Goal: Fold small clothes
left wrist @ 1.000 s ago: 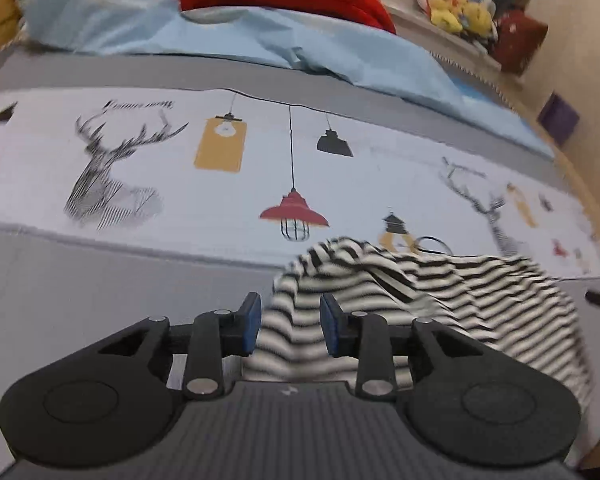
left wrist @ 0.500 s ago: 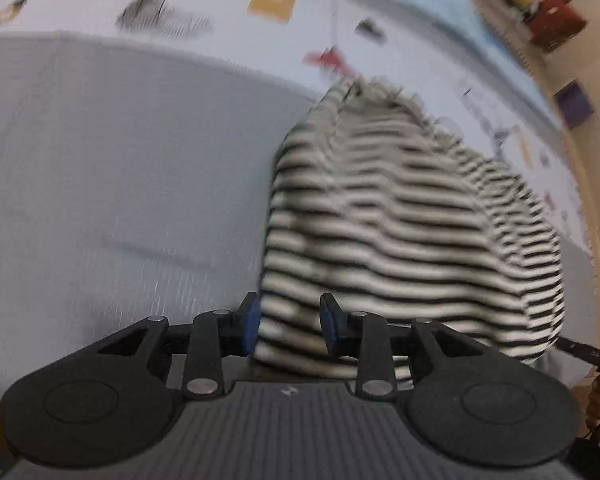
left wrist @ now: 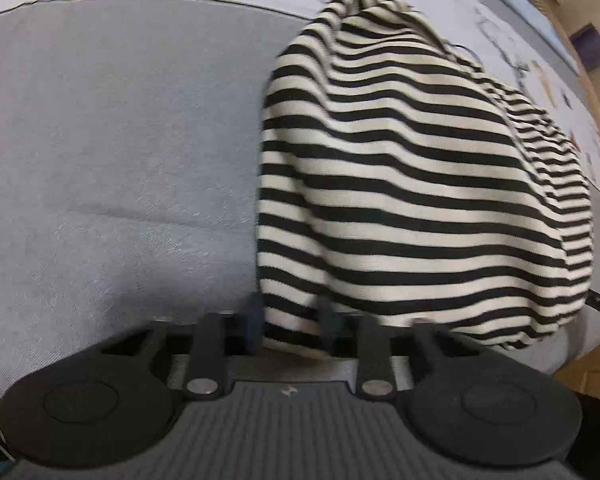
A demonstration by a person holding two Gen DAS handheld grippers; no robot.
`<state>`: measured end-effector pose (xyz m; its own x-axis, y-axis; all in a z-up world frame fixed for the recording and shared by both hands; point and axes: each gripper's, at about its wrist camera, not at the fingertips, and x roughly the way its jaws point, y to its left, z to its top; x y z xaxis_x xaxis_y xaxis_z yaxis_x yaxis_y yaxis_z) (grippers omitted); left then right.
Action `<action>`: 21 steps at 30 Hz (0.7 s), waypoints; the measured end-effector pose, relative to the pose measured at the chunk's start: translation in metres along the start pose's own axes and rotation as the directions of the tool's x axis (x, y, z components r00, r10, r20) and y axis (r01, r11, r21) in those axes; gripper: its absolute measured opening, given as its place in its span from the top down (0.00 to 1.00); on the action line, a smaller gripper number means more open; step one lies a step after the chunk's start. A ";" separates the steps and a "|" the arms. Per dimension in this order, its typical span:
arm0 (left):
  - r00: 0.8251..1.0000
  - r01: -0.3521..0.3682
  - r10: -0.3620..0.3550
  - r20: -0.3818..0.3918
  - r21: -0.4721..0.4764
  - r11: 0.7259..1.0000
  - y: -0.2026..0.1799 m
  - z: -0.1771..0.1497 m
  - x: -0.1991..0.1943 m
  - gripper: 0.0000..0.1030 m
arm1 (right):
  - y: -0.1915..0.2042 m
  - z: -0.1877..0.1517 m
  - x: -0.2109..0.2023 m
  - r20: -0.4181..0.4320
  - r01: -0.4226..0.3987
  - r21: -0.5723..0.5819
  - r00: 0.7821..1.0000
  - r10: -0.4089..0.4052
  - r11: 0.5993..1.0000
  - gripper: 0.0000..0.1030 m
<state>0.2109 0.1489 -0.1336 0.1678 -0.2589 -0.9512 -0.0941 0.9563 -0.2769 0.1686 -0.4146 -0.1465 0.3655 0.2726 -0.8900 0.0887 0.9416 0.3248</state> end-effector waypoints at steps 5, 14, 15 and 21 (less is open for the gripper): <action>0.991 0.023 -0.029 0.128 0.044 0.999 -0.004 -0.003 -0.028 0.98 | 0.004 0.000 -0.008 0.025 -0.042 -0.043 0.999 0.043 0.998 0.92; 0.995 -0.040 0.041 0.092 -0.014 0.999 0.035 -0.030 -0.045 0.99 | -0.025 -0.001 -0.047 0.132 -0.105 0.122 0.987 0.088 0.987 0.95; 0.995 -0.080 0.079 0.055 0.012 0.997 0.033 -0.031 -0.038 0.99 | -0.025 -0.005 -0.036 0.049 -0.057 0.120 0.997 0.051 0.991 0.96; 0.988 -0.092 0.081 0.133 0.073 0.993 0.020 -0.032 -0.055 0.92 | -0.021 -0.012 -0.029 -0.031 0.128 0.044 0.991 -0.127 0.991 1.00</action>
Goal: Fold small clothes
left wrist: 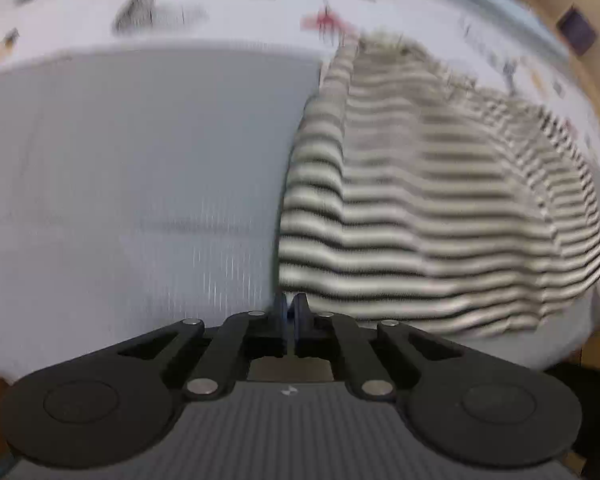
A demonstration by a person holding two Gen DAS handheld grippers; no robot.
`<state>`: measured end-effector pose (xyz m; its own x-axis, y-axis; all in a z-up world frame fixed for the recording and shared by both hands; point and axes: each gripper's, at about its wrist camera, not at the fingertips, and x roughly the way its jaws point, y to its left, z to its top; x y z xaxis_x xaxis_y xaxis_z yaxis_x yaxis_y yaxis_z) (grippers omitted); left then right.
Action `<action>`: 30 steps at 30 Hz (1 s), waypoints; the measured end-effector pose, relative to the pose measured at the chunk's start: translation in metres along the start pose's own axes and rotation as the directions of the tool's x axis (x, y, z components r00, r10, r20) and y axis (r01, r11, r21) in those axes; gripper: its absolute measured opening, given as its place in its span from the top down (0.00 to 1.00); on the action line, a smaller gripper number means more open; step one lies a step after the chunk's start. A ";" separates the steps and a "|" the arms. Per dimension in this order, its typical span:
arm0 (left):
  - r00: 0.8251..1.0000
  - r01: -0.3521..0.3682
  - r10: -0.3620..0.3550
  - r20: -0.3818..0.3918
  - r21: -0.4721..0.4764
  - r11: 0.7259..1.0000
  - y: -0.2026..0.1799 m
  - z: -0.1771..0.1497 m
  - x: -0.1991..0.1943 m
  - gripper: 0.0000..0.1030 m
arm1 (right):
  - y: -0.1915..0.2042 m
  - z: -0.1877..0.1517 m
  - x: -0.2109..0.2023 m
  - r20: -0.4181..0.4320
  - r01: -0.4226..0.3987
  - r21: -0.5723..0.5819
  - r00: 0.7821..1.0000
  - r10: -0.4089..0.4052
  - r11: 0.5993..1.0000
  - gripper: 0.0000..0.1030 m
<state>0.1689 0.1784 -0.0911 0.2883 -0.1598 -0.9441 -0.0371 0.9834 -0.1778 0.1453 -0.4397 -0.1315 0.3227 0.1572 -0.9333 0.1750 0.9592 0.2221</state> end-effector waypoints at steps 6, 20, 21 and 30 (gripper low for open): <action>0.989 0.073 -0.073 0.127 -0.002 0.997 -0.025 0.014 -0.014 0.72 | 0.013 0.000 -0.043 0.243 -0.131 -0.058 0.960 0.141 0.990 0.93; 0.998 -0.069 0.068 0.006 0.106 0.992 -0.064 0.018 0.042 0.54 | 0.064 -0.012 0.012 0.011 0.003 -0.292 1.000 0.000 0.956 0.69; 0.997 -0.054 0.049 0.054 0.098 0.994 -0.065 0.020 0.034 0.54 | 0.063 -0.011 0.008 0.033 -0.007 -0.279 0.999 0.017 0.960 0.69; 0.949 0.094 -0.160 0.273 0.238 0.967 -0.132 0.032 0.012 0.54 | 0.077 0.008 -0.021 0.243 -0.148 -0.242 0.948 0.207 0.959 0.69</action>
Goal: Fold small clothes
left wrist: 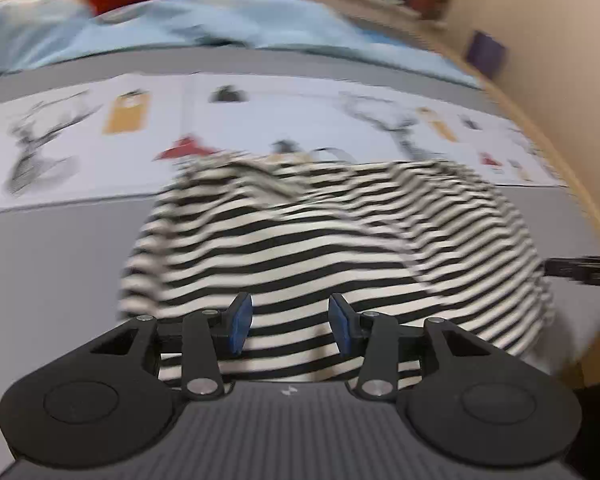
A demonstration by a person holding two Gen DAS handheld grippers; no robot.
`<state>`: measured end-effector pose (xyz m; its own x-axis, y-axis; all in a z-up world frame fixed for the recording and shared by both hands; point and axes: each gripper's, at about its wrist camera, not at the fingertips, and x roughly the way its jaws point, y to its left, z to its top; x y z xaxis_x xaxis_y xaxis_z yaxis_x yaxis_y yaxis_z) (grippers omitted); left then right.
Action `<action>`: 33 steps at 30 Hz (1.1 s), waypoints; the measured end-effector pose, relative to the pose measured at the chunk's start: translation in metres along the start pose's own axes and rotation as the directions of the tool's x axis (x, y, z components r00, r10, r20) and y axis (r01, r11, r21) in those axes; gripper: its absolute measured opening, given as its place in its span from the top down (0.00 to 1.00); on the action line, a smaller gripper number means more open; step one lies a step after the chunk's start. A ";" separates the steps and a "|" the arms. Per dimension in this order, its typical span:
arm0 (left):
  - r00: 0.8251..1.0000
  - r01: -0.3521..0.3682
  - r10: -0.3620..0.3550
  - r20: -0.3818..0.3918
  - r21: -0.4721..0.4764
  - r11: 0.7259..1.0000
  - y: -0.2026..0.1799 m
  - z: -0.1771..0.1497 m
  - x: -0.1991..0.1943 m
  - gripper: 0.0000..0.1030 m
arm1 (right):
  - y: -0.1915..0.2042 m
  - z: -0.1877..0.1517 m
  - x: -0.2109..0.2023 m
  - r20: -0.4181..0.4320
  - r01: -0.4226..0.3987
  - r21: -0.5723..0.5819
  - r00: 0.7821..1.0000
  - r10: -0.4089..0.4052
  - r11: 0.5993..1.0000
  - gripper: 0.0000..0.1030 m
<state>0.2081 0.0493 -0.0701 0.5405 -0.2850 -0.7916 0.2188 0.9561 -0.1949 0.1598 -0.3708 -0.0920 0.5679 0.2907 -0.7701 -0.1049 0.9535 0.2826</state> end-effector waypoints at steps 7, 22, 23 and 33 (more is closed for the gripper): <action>0.997 0.063 -0.060 -0.044 0.064 0.996 -0.036 0.014 0.034 0.57 | 0.028 -0.003 0.040 -0.131 -0.007 -0.111 0.991 -0.007 0.994 0.68; 0.989 -0.136 0.121 -0.091 -0.186 0.973 0.029 0.043 0.074 0.65 | 0.029 0.026 0.051 -0.106 -0.028 -0.039 0.994 0.024 0.999 0.63; 0.985 -0.162 0.146 -0.096 -0.187 0.969 0.033 0.045 0.077 0.68 | 0.030 0.031 0.050 -0.083 -0.043 -0.024 0.996 0.041 0.999 0.63; 0.971 -0.230 0.207 -0.118 -0.238 0.944 0.074 0.048 0.109 0.68 | 0.040 0.035 0.095 -0.201 0.034 -0.092 0.978 -0.052 0.995 0.63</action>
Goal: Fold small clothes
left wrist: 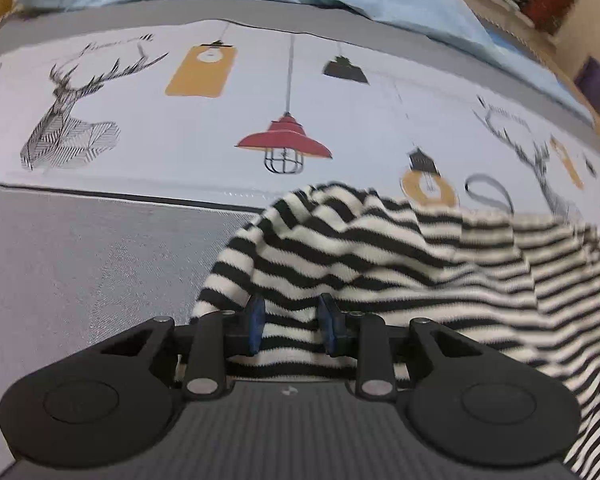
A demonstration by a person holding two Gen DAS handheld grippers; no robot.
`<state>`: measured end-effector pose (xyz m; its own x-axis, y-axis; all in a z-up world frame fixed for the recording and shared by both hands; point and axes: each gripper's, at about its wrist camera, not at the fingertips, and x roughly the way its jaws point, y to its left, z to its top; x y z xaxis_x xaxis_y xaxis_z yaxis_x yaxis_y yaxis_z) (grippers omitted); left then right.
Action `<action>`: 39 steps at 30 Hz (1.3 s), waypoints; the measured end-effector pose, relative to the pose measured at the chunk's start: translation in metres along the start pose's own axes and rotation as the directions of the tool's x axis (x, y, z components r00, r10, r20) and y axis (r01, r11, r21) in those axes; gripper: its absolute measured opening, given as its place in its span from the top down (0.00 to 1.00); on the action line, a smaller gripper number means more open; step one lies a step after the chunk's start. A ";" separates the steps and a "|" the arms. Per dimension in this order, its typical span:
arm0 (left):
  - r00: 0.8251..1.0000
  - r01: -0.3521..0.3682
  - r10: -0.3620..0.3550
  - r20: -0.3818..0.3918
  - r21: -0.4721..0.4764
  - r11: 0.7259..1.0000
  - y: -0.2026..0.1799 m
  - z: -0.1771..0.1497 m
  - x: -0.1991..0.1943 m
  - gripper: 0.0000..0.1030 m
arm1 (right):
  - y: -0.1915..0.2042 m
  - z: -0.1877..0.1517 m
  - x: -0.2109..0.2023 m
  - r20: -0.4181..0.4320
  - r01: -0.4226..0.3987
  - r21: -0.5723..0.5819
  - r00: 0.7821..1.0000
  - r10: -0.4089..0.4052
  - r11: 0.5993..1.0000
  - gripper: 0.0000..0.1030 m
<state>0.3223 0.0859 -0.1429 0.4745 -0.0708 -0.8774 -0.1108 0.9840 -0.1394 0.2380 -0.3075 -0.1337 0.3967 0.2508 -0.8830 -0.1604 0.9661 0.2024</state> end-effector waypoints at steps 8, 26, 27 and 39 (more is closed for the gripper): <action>0.992 0.054 -0.043 0.119 -0.091 0.994 0.009 0.018 -0.018 0.68 | -0.001 0.009 -0.012 0.090 0.004 0.042 0.996 -0.007 0.999 0.63; 0.994 0.098 -0.071 -0.082 0.408 0.908 -0.068 -0.048 -0.033 0.57 | -0.063 -0.037 -0.024 -0.074 0.172 0.119 0.984 -0.164 0.978 0.60; 0.994 0.108 -0.084 -0.075 0.408 0.907 -0.069 -0.049 -0.043 0.57 | -0.067 -0.039 -0.029 -0.059 0.167 0.142 0.985 -0.160 0.976 0.60; 0.994 0.098 -0.079 -0.079 0.276 0.956 -0.033 -0.077 -0.105 0.49 | -0.076 -0.074 -0.054 -0.078 0.178 0.182 0.983 -0.166 0.967 0.53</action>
<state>0.2089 0.0480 -0.0814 0.4111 -0.1614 -0.8972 0.1814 0.9790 -0.0930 0.1617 -0.3987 -0.1322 0.3457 0.0812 -0.9348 0.0801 0.9901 0.1156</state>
